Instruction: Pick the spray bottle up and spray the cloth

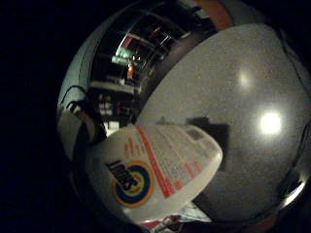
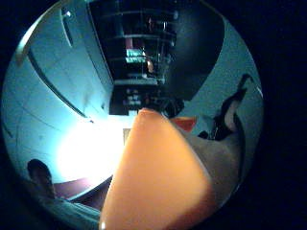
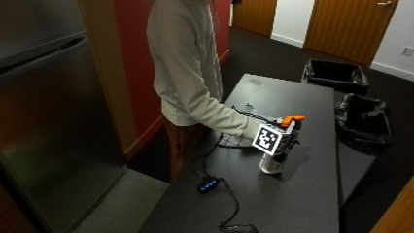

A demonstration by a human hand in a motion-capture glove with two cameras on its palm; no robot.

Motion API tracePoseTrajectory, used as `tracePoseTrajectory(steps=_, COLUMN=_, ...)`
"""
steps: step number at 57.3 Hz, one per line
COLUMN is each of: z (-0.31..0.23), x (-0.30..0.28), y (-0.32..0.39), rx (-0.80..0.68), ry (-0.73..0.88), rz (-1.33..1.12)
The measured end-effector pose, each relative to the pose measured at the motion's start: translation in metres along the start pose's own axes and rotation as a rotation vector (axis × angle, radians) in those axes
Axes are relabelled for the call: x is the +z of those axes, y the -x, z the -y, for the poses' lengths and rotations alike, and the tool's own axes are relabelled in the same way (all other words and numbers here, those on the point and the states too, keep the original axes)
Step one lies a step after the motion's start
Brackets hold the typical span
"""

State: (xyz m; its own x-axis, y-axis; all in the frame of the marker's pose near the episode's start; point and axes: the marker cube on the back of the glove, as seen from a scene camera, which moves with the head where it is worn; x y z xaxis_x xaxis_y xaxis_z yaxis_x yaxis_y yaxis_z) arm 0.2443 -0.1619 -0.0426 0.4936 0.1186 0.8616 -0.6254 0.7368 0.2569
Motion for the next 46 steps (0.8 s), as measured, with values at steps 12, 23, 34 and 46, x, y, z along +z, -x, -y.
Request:
tracePoseTrajectory(steps=12, z=0.008, x=0.017, y=0.089, rx=-0.16, ry=0.302, rz=-0.331)
tracePoseTrajectory(steps=23, z=-0.027, x=0.01, y=0.145, rx=-0.259, ry=0.596, rz=-0.778)
tracePoseTrajectory(steps=34, z=-0.072, x=0.033, y=0.179, rx=-0.247, ry=0.627, rz=-1.143)
tracePoseTrajectory(steps=46, z=-0.094, x=0.04, y=0.162, rx=0.005, ry=0.412, rz=-1.486)
